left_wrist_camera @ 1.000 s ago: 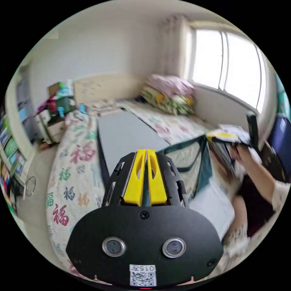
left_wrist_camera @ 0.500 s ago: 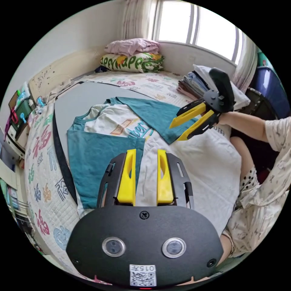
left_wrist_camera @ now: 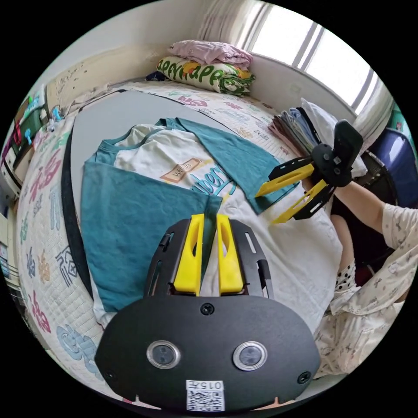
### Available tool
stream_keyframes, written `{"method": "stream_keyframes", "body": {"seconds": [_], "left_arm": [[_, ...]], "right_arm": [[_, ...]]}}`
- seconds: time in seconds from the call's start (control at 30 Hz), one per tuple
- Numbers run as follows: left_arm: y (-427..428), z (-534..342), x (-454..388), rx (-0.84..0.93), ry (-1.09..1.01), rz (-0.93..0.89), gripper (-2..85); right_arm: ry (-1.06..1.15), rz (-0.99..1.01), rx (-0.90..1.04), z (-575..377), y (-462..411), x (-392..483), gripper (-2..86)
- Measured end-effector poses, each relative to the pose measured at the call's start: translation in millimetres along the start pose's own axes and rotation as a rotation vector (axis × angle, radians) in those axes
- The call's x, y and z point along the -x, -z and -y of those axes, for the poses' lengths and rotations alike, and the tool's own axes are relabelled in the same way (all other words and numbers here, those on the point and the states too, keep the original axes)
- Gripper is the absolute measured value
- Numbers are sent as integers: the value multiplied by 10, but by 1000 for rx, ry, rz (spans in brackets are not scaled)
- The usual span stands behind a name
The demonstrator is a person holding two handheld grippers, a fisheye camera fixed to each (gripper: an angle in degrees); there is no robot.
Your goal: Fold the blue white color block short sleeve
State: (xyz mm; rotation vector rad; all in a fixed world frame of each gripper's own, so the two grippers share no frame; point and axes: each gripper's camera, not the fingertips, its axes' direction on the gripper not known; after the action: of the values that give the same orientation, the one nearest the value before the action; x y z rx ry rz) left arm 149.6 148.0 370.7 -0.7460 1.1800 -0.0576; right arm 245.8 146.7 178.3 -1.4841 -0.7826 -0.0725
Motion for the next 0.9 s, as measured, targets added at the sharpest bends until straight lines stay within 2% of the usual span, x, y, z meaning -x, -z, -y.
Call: {"method": "stream_keyframes", "body": {"seconds": [0.07,0.2,0.3,0.4,0.47,0.53,0.6,0.7,0.77,0.83,0.9], "left_arm": [[-112,-169,51,-17,7,-19,14],[-66,-529,263,-88,78,-87,-1],[577,-1093,821,-197,194,-15,-1],[1548,-1998,1645,-321,389,213,6],[1990,-2731,2148,-273,538,526,34],[2182,-3264,2404,-258,686,580,78],[2276,-3586,2300,-354,685,529,84],[1897,-3418,1901,-409,545,433,57],[1283,-2913,1717,-379,456,278,49],[796,-2513,1634,-366,425,194,43],[299,-2119,1584,-326,404,159,26]], "right_arm": [[-54,-18,-8,137,29,-172,37],[-115,-7,-15,335,145,-412,2],[-321,0,-132,251,613,-1131,-5],[-698,-281,-229,-164,1305,-2138,-3],[-990,-495,-273,-506,1711,-2621,1],[-1115,-564,-311,-646,1880,-2730,4],[-1102,-514,-401,-616,1946,-2686,6],[-887,-355,-430,-141,1741,-2519,6],[-767,-196,-327,438,1383,-2462,0],[-698,-158,-243,893,1107,-2387,-4],[-634,-207,-180,1305,867,-2294,-6]]}}
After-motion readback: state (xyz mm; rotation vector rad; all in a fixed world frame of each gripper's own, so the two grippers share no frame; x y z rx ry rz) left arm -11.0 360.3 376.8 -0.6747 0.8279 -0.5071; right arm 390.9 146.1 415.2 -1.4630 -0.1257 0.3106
